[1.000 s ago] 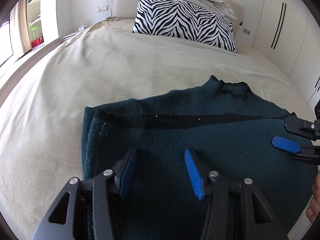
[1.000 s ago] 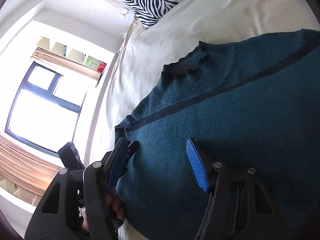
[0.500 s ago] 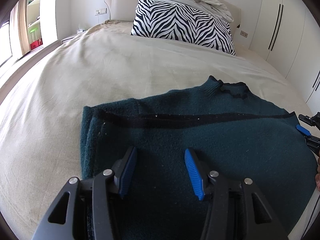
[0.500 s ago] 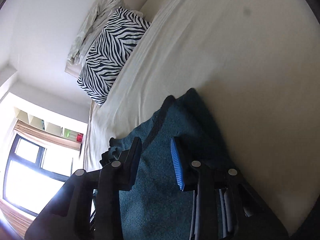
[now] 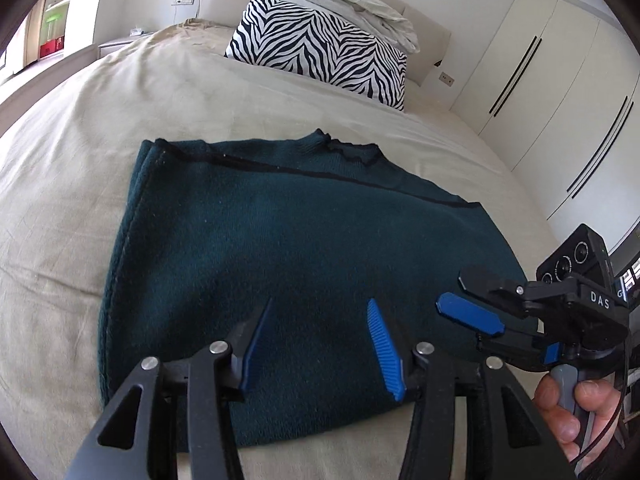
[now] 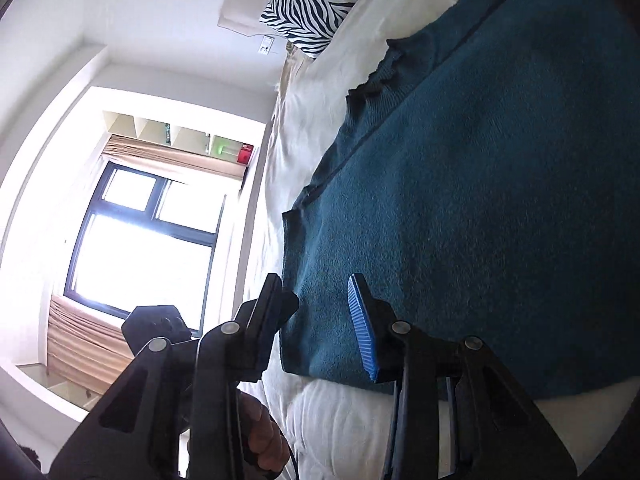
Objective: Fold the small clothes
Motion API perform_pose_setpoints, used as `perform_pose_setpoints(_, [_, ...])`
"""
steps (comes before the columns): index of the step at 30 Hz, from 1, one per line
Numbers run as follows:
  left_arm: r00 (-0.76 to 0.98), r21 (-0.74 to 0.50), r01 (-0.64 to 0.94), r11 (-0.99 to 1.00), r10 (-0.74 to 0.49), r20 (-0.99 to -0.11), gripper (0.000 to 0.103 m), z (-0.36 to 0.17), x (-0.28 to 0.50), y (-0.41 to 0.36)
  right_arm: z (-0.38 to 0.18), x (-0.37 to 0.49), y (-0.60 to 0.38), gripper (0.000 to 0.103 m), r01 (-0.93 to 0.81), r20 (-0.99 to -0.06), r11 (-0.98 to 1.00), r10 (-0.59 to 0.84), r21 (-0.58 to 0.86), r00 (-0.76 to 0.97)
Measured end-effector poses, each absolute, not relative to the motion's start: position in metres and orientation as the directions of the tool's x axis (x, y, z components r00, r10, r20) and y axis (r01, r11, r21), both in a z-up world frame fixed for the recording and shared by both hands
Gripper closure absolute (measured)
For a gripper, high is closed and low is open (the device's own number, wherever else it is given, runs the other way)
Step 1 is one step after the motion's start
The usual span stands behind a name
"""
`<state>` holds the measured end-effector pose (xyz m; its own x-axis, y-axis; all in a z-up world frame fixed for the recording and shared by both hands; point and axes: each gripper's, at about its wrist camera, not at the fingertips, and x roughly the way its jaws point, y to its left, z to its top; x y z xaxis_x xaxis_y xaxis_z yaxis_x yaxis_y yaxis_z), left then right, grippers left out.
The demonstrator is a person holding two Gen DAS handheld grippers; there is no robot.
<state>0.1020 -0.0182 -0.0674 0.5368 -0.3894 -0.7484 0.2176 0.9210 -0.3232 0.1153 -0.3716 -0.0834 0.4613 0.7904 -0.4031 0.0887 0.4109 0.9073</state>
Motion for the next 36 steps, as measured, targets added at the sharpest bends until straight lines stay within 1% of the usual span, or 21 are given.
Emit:
perform_pose_setpoints(1, [0.512,-0.305,0.201,0.931,-0.365,-0.778,0.052,-0.080,0.100,-0.021,-0.097,0.112,-0.372,0.069,0.133,-0.420,0.405,0.796,0.905,0.436])
perform_pose_setpoints(2, [0.489,-0.294,0.185,0.938,-0.347,-0.800,0.054,-0.094,0.100,-0.021,-0.106,0.109,-0.377,0.071,0.160,-0.432,0.404,0.789,0.901,0.437])
perform_pose_setpoints(4, [0.520,-0.280,0.208,0.937,-0.348,-0.780,0.056,-0.099,0.093,-0.018,-0.111,0.099,-0.396,0.073,0.165,-0.422,0.393,0.770,0.905,0.478])
perform_pose_setpoints(8, [0.508,-0.233,0.230,0.945,-0.321,-0.800,0.056,-0.098,0.094,-0.024,-0.108,0.082,-0.452,0.073,0.221,-0.457,0.410,0.671,0.885,0.584])
perform_pose_setpoints(10, [0.513,-0.227,0.233,0.946,-0.318,-0.797,0.056,-0.098,0.094,-0.025,-0.109,0.070,-0.485,0.073,0.257,-0.450,0.378,0.629,0.890,0.635])
perform_pose_setpoints(14, [0.519,-0.229,0.236,0.945,-0.321,-0.792,0.056,-0.101,0.092,-0.022,-0.099,0.037,-0.532,0.073,0.327,-0.496,0.394,0.482,0.859,0.722])
perform_pose_setpoints(17, [0.523,-0.216,0.238,0.947,-0.312,-0.793,0.056,-0.101,0.091,-0.022,-0.084,0.012,-0.557,0.071,0.385,-0.536,0.410,0.367,0.827,0.760])
perform_pose_setpoints(19, [0.526,-0.211,0.239,0.948,-0.309,-0.793,0.056,-0.101,0.091,-0.023,-0.068,0.000,-0.567,0.068,0.387,-0.539,0.431,0.321,0.815,0.778])
perform_pose_setpoints(22, [0.530,-0.202,0.241,0.949,-0.303,-0.792,0.056,-0.102,0.091,-0.024,-0.053,0.001,-0.557,0.068,0.317,-0.504,0.467,0.356,0.825,0.787])
perform_pose_setpoints(27, [0.530,-0.209,0.241,0.948,-0.309,-0.790,0.056,-0.102,0.091,-0.026,-0.033,0.027,-0.489,0.068,0.172,-0.488,0.540,0.521,0.824,0.700])
perform_pose_setpoints(30, [0.530,-0.217,0.243,0.946,-0.316,-0.787,0.056,-0.102,0.092,-0.025,-0.042,0.046,-0.438,0.068,0.120,-0.511,0.565,0.610,0.816,0.606])
perform_pose_setpoints(34, [0.529,-0.233,0.244,0.942,-0.330,-0.782,0.056,-0.102,0.093,-0.021,-0.065,0.049,-0.403,0.068,0.111,-0.581,0.618,0.640,0.778,0.503])
perform_pose_setpoints(35, [0.529,-0.239,0.244,0.940,-0.335,-0.780,0.056,-0.102,0.093,-0.020,-0.073,0.045,-0.405,0.070,0.129,-0.583,0.610,0.641,0.782,0.500])
perform_pose_setpoints(36, [0.528,-0.245,0.244,0.938,-0.341,-0.778,0.056,-0.103,0.093,-0.018,-0.080,0.040,-0.411,0.070,0.141,-0.560,0.578,0.653,0.804,0.510])
